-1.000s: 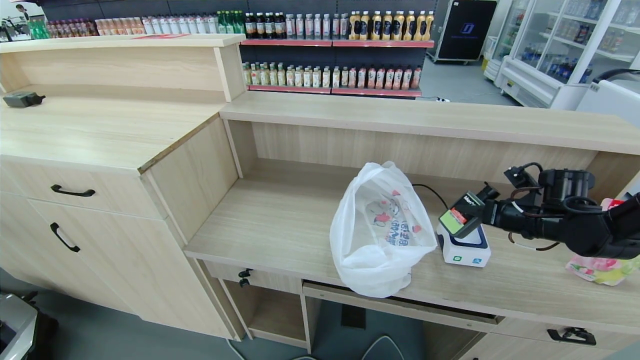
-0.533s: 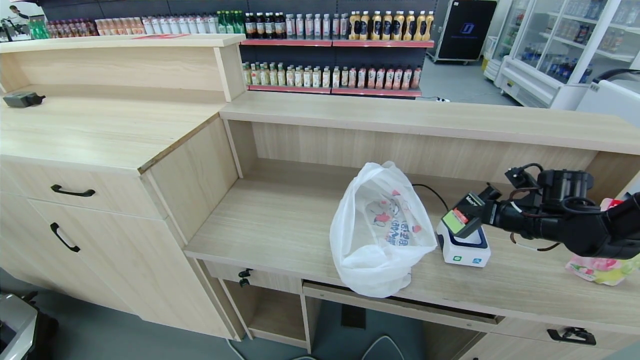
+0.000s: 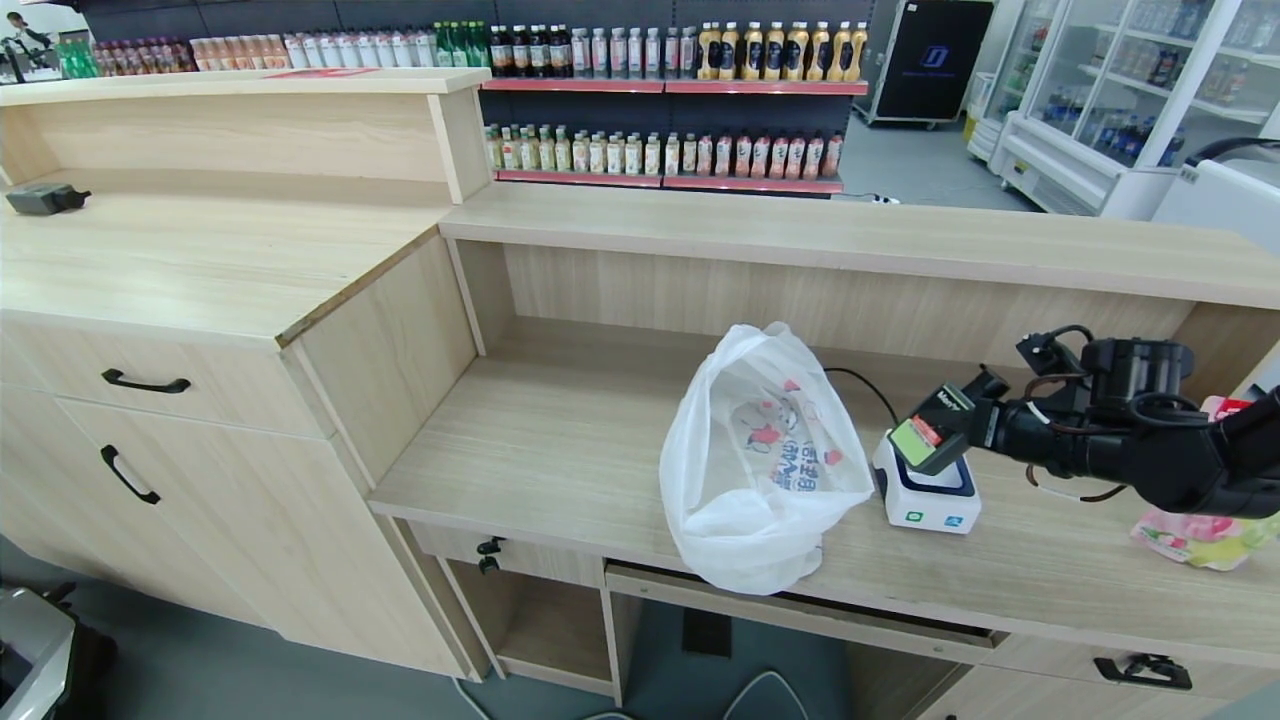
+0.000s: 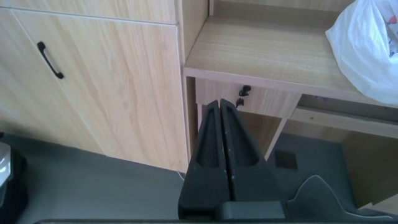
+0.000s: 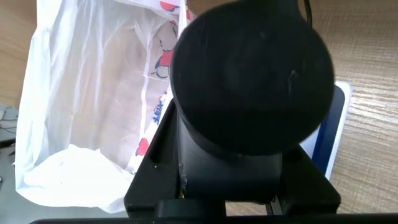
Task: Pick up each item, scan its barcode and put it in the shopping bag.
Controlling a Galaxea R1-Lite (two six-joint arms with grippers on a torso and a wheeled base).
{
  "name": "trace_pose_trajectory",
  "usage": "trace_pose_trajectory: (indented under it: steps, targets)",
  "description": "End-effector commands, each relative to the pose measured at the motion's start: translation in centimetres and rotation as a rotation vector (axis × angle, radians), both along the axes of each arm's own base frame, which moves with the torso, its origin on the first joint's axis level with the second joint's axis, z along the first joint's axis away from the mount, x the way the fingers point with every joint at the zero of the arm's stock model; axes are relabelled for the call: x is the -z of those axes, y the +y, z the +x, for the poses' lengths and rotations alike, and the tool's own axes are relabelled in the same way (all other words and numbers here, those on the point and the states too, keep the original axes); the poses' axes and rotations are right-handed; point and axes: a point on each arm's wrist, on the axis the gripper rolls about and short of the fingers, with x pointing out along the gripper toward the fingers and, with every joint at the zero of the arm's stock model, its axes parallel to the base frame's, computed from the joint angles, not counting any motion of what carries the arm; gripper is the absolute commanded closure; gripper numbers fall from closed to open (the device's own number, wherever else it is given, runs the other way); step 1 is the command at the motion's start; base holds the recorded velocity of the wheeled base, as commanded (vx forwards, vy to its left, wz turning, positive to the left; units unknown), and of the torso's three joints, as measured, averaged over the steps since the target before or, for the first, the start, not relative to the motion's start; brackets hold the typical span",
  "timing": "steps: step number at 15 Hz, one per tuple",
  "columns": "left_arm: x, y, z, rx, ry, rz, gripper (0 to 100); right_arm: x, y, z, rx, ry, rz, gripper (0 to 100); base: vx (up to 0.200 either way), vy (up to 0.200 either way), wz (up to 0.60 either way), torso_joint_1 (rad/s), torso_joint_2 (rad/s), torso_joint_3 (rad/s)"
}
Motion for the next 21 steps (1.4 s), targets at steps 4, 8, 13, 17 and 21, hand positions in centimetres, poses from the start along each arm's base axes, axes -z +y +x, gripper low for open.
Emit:
trace_pose_trajectory:
  steps: [4, 8, 13, 17, 21]
  targets:
    - [0.0, 0.0, 0.0, 0.000, 0.000, 0.000, 100, -1.4, 0.1, -0.4, 0.001, -0.044, -0.020, 100, 0.000, 0.000, 0.00, 0.000, 0.00, 0.000]
    - [0.0, 0.0, 0.0, 0.000, 0.000, 0.000, 100, -8.5, -0.8, -9.5, 0.141, -0.295, -0.427, 100, 0.000, 0.000, 0.00, 0.000, 0.00, 0.000]
    - [0.0, 0.0, 0.0, 0.000, 0.000, 0.000, 100, -10.7, -0.6, -14.0, 0.436, -0.287, -0.738, 100, 0.000, 0.000, 0.00, 0.000, 0.00, 0.000]
    - [0.0, 0.0, 0.0, 0.000, 0.000, 0.000, 100, -11.1, 1.6, -13.3, 0.398, -0.329, -0.798, 100, 0.000, 0.000, 0.45, 0.001, 0.00, 0.002]
    - [0.0, 0.0, 0.0, 0.000, 0.000, 0.000, 100, -11.8, 4.9, -10.0, 0.375, -0.443, -0.780, 100, 0.000, 0.000, 0.60, 0.000, 0.00, 0.004]
